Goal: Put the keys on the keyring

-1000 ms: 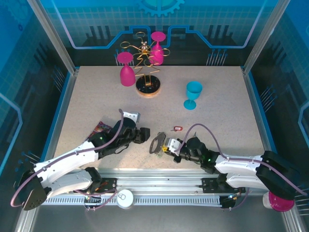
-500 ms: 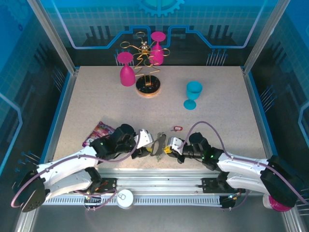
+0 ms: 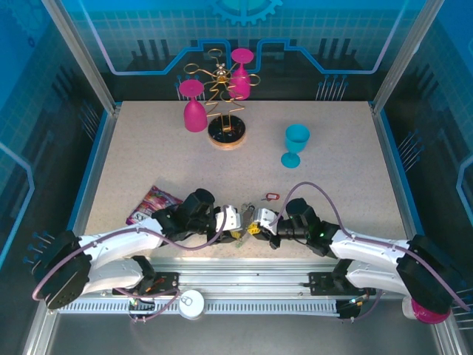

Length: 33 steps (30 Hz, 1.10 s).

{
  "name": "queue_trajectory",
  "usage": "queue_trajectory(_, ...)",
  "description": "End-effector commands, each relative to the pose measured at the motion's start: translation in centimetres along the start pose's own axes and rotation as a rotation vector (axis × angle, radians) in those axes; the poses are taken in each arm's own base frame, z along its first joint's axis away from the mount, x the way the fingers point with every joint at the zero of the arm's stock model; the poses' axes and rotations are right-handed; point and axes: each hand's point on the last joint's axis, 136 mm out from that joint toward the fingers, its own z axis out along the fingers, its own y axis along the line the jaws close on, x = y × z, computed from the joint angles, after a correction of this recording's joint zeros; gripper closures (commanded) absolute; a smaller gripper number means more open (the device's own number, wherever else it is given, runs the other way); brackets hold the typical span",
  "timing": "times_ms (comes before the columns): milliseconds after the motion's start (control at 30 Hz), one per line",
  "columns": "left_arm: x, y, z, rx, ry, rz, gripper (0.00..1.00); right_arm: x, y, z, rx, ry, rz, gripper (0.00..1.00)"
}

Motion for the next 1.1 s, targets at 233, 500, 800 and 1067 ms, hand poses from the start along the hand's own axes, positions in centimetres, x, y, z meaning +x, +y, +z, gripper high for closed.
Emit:
queue_trajectory(233,-2.2,0.2,0.1,0.019,-0.074,0.049,0.73,-1.7,0.1,0.6,-0.047,-0.023,-0.004,1.00)
queue_trajectory(500,-2.0,0.1,0.1,0.027,-0.066,0.045,0.92,-2.0,0.3,1.0,-0.061,-0.013,-0.021,1.00)
queue_trajectory(800,-3.0,0.3,-0.3,-0.007,-0.166,-0.039,1.00,-2.8,-1.1,-1.9,0.065,-0.161,0.049,0.71)
queue_trajectory(1067,-3.9,0.7,-0.6,-0.048,-0.343,-0.162,1.00,-1.6,-0.9,-2.2,0.073,-0.187,0.098,0.74)
